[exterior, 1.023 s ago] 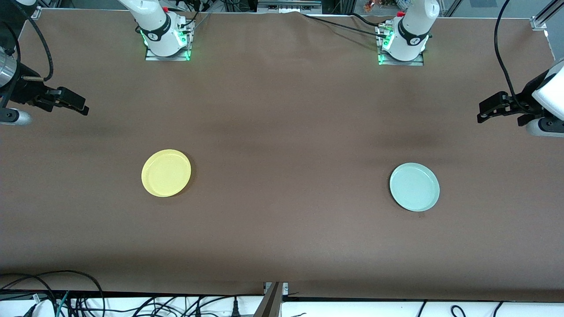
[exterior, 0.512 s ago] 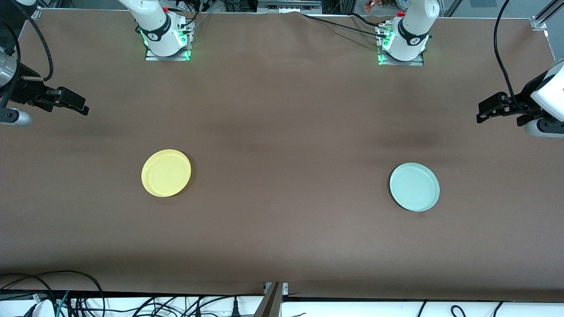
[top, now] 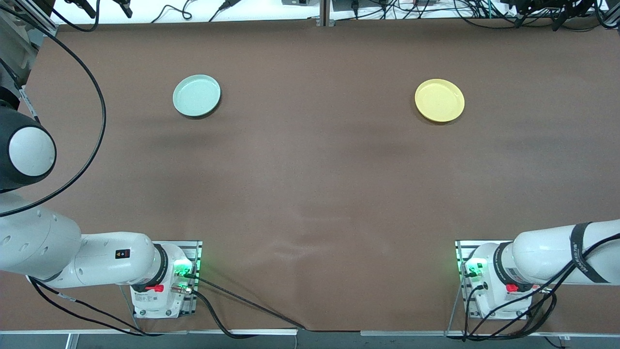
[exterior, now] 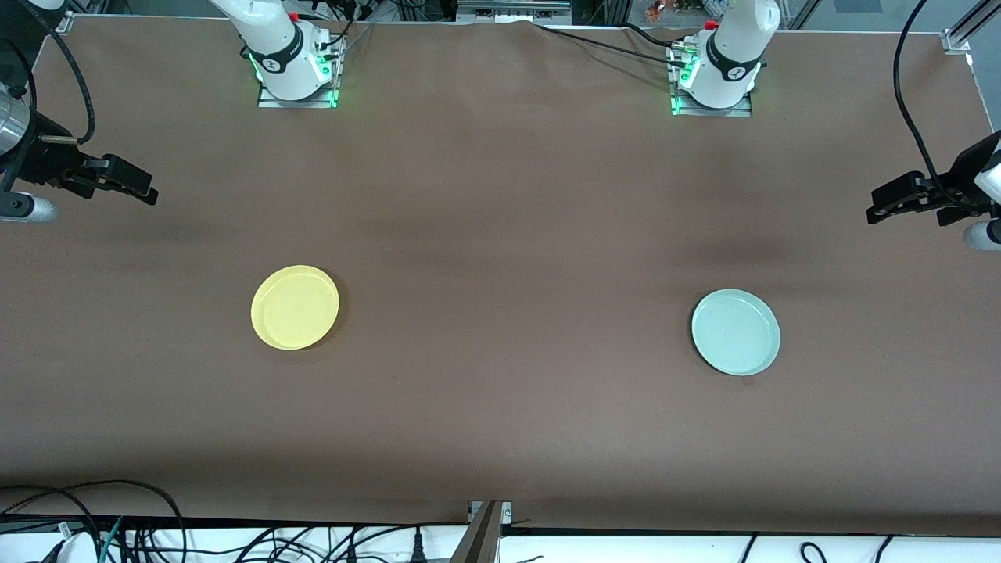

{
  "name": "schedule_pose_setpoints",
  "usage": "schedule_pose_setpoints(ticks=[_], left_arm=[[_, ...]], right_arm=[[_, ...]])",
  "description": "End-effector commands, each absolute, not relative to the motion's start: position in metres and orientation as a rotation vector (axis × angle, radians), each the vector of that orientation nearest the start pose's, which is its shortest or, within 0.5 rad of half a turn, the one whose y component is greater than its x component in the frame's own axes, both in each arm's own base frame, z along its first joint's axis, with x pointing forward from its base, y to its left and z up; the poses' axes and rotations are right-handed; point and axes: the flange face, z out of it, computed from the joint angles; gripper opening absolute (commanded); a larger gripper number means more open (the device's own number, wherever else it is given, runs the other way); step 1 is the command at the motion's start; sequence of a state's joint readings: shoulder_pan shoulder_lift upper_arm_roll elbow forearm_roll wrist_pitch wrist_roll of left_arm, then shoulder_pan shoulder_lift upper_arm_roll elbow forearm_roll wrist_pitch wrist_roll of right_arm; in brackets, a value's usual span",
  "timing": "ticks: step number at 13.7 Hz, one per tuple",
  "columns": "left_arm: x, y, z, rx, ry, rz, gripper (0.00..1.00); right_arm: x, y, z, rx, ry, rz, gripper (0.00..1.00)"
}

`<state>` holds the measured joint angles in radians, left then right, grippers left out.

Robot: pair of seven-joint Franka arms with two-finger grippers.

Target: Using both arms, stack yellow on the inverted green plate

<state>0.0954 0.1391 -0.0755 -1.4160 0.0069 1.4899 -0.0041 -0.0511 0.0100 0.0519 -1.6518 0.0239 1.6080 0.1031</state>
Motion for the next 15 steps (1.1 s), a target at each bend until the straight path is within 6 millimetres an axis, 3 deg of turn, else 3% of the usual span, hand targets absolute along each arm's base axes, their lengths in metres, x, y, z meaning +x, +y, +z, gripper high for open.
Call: schedule_pose_setpoints(ticks=[1,4,10,15], left_arm=[[0.588,0.007,0.62,-3.142,-0.067,0.081,1.0],[0.585,0.001,0.622,-3.149,-0.052,0.089,1.0],[0.602,-0.003,0.577,-3.142,-0.028,0.196,1.0],[0.611,0.003,0.555,-3.155,-0.067,0.164,1.0]], right_arm=[[0.558,0.004,0.587,-3.099,0.156,0.079,1.0],[0.558,0.004,0.587,-3.099,0.156,0.079,1.0],[0.558,0.004,0.587,-3.099,0.156,0.077,1.0],[0.558,0.005,0.587,-3.099,0.154,0.077,1.0]])
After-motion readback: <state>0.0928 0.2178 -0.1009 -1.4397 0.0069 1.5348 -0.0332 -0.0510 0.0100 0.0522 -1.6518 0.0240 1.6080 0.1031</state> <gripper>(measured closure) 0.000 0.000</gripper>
